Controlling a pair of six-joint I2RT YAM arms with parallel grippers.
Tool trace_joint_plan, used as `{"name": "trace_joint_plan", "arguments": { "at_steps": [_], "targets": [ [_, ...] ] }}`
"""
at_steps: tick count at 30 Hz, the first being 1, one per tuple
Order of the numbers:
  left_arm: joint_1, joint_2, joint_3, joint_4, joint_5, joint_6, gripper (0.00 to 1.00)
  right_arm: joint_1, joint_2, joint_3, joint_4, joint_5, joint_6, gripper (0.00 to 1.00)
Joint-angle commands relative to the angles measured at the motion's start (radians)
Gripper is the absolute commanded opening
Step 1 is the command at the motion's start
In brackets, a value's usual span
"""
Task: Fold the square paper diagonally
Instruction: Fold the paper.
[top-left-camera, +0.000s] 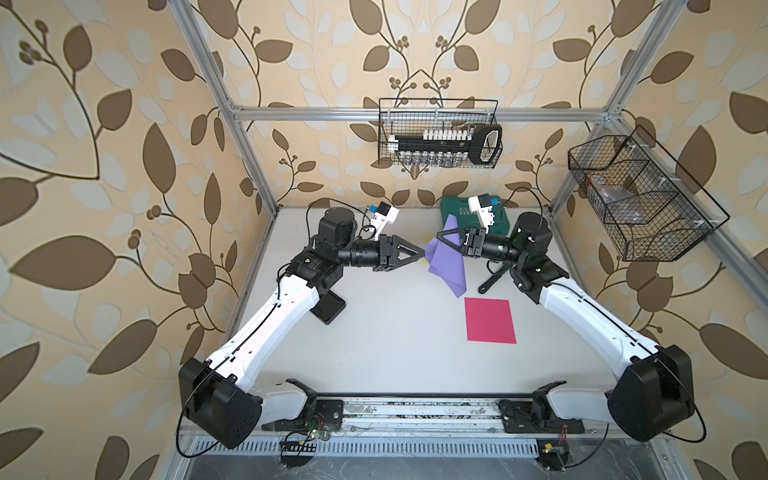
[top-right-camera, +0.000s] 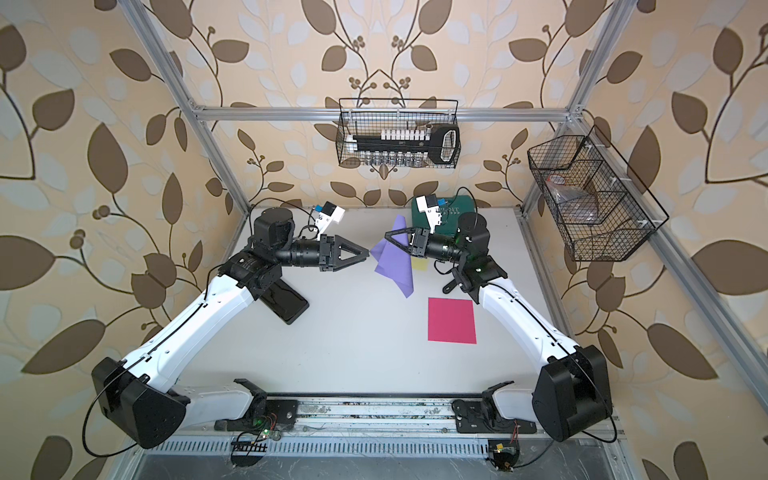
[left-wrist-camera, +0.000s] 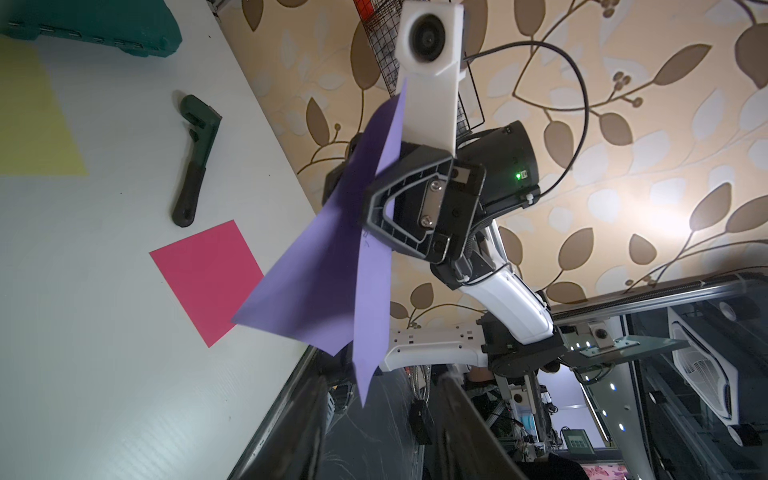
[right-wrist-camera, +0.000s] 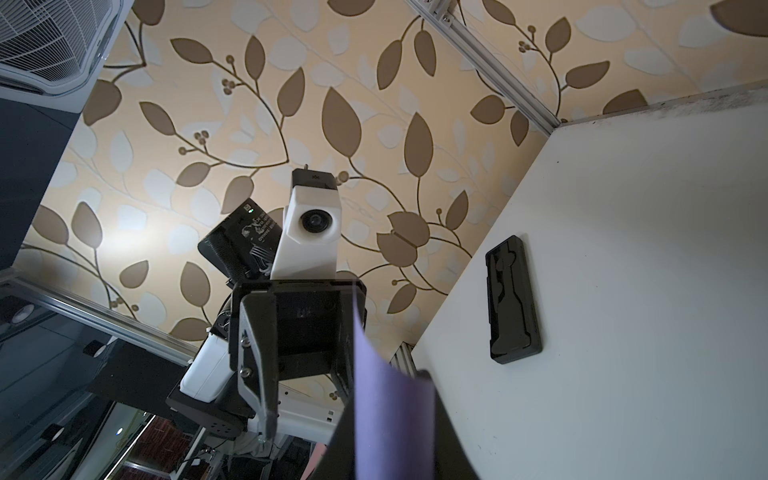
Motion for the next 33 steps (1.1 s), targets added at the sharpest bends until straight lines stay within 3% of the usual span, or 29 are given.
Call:
{"name": "trace_joint_plan", "arguments": {
  "at_steps": [1, 9, 16, 26, 33],
  "targets": [
    [-0.037, 0.013, 0.050, -0.021, -0.023, 0.025, 0.49, -0.001, 0.008, 0.027, 0.021, -0.016, -0.005, 0.19],
    [-0.075, 0.063, 0.088, -0.094, -0.044, 0.060, 0.48, 0.001, 0.010, 0.023, 0.047, -0.020, 0.013, 0.20],
    [-0.090, 0.092, 0.127, -0.145, -0.055, 0.100, 0.34, 0.008, 0.013, 0.019, 0.060, -0.022, 0.024, 0.19],
    [-0.090, 0.098, 0.155, -0.183, -0.063, 0.151, 0.01, 0.009, 0.014, 0.017, 0.063, -0.024, 0.029, 0.20],
    [-0.091, 0.080, 0.174, -0.223, -0.141, 0.239, 0.00, 0.001, 0.027, 0.023, 0.063, -0.057, 0.051, 0.20]
  ]
}}
